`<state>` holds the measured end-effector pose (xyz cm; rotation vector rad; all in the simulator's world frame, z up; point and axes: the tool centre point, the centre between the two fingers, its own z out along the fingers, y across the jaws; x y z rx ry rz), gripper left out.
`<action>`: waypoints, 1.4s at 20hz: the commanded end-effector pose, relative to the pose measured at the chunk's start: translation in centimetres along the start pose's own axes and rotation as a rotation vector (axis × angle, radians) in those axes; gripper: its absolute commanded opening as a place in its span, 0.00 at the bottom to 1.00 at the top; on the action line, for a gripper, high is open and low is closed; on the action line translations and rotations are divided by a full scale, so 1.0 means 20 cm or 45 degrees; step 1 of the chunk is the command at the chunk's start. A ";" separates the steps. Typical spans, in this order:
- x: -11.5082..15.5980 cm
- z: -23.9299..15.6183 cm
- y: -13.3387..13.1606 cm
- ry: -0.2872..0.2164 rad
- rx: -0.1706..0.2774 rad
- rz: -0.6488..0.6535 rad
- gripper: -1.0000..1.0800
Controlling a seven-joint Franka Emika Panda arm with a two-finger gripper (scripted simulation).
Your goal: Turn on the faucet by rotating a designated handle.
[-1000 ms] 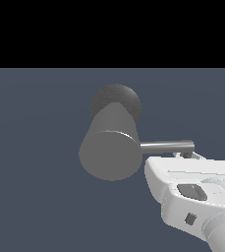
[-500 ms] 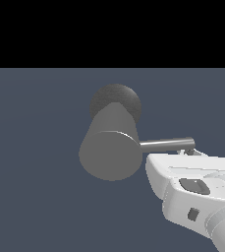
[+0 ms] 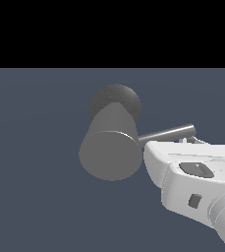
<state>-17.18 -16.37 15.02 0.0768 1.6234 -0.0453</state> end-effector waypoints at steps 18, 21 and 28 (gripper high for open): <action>-0.24 0.00 0.13 -0.026 -0.010 -0.001 0.00; -0.29 -0.01 0.16 -0.034 -0.013 -0.001 0.00; -0.39 -0.01 0.24 -0.050 -0.018 -0.002 0.00</action>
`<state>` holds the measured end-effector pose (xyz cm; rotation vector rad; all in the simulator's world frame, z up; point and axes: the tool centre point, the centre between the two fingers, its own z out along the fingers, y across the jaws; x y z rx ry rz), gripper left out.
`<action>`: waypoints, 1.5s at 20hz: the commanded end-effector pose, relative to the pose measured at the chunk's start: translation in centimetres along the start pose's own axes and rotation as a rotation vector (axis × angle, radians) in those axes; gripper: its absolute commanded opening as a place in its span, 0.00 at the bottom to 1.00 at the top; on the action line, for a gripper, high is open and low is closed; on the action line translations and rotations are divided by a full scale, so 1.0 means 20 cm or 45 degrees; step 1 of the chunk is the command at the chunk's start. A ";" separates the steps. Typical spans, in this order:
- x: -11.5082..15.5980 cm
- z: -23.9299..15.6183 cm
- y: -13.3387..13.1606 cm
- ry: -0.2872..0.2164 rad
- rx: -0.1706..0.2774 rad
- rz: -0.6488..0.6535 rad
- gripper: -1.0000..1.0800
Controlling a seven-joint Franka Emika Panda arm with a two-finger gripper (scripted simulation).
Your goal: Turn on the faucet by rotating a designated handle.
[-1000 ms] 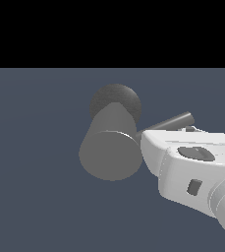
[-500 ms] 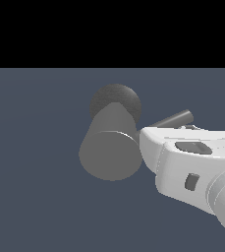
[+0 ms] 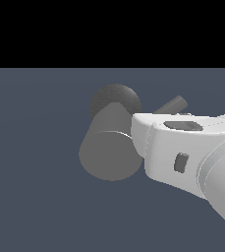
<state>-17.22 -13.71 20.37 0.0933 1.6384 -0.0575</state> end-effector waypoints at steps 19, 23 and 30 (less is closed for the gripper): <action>-0.21 -0.01 0.24 -0.038 -0.022 -0.002 0.00; -0.25 -0.01 0.30 -0.051 -0.028 -0.003 0.00; -0.33 -0.01 0.40 -0.074 -0.040 -0.005 0.00</action>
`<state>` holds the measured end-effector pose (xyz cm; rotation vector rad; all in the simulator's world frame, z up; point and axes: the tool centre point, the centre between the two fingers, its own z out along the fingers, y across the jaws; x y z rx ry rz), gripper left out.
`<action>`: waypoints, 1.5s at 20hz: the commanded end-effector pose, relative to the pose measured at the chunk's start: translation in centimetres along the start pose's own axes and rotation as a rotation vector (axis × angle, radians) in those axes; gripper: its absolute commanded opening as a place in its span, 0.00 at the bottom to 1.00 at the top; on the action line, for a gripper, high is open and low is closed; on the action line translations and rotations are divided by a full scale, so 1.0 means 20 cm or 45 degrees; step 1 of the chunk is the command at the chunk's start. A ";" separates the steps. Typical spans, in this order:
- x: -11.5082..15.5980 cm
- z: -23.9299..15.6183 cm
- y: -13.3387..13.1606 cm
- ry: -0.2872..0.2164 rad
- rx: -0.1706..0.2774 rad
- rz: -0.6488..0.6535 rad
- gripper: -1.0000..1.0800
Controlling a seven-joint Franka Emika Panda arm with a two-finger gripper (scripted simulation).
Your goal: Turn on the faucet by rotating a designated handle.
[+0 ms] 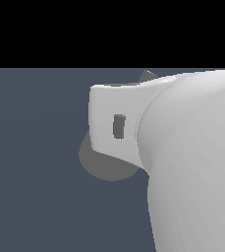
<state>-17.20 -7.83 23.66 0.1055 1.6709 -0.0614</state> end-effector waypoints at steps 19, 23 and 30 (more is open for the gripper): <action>-0.13 0.00 0.26 -0.063 -0.030 -0.006 0.00; -0.16 0.00 0.32 -0.080 -0.038 -0.007 0.00; -0.21 0.00 0.43 -0.108 -0.050 -0.009 0.00</action>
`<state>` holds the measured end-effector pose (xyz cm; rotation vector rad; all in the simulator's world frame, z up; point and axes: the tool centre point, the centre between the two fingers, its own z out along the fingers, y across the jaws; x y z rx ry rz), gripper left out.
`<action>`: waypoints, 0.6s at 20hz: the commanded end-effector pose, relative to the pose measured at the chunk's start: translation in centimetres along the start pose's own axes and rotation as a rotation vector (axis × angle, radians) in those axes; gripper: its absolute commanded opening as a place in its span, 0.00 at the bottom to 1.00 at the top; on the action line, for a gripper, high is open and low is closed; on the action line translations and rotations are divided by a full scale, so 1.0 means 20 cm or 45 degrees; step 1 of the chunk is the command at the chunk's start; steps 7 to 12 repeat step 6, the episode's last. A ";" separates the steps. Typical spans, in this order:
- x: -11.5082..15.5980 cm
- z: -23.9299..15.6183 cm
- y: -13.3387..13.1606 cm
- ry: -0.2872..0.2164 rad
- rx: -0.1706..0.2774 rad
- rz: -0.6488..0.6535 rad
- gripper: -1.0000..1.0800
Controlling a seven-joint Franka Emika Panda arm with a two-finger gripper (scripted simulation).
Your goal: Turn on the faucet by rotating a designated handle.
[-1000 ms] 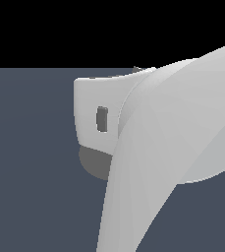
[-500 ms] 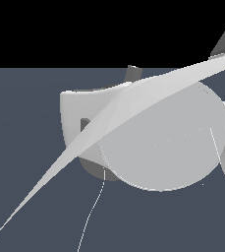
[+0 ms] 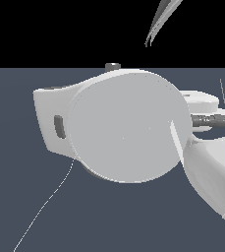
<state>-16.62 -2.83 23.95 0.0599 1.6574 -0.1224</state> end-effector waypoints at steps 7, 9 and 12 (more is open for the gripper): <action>-0.25 0.00 0.23 -0.108 -0.071 0.074 0.00; -0.25 0.00 0.23 -0.108 -0.071 0.074 0.00; -0.25 0.00 0.23 -0.108 -0.071 0.074 0.00</action>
